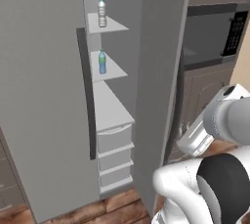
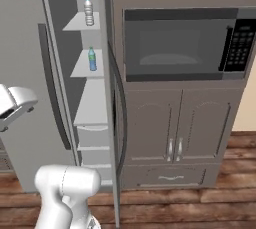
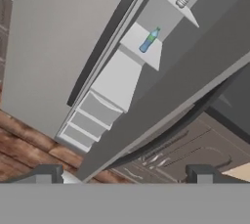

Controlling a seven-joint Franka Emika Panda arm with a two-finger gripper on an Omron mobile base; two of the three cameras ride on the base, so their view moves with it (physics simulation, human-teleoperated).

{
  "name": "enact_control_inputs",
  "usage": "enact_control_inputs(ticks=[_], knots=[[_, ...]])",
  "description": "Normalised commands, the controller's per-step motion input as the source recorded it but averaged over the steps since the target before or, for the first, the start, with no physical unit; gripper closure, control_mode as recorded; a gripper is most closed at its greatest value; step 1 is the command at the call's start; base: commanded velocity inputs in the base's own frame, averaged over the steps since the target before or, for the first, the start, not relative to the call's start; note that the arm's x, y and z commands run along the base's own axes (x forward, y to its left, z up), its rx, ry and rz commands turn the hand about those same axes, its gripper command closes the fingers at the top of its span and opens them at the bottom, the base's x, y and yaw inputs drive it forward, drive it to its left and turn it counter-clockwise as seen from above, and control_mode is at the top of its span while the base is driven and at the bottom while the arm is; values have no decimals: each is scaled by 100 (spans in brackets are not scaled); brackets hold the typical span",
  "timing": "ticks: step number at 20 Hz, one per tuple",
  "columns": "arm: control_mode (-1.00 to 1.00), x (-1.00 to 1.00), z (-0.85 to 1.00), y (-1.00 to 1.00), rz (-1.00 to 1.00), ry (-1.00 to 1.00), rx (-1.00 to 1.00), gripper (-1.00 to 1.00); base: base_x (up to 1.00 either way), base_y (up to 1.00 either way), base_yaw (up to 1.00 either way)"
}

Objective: Take the bottled waters from the counter and place them in the freezer to freeze. Close the freezer door after placing the bottles.

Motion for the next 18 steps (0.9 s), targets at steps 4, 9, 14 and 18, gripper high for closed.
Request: enact_control_inputs(ticks=[4,9,14,18], knots=[[100,0,0,0,0,0,0,-100,-51,-1,2],[100,0,0,0,0,0,0,-100,-36,-4,0],[100,0,0,0,0,0,0,-100,0,-1,0],[-100,-1,2,-5,0,0,0,-100,0,0,0]])
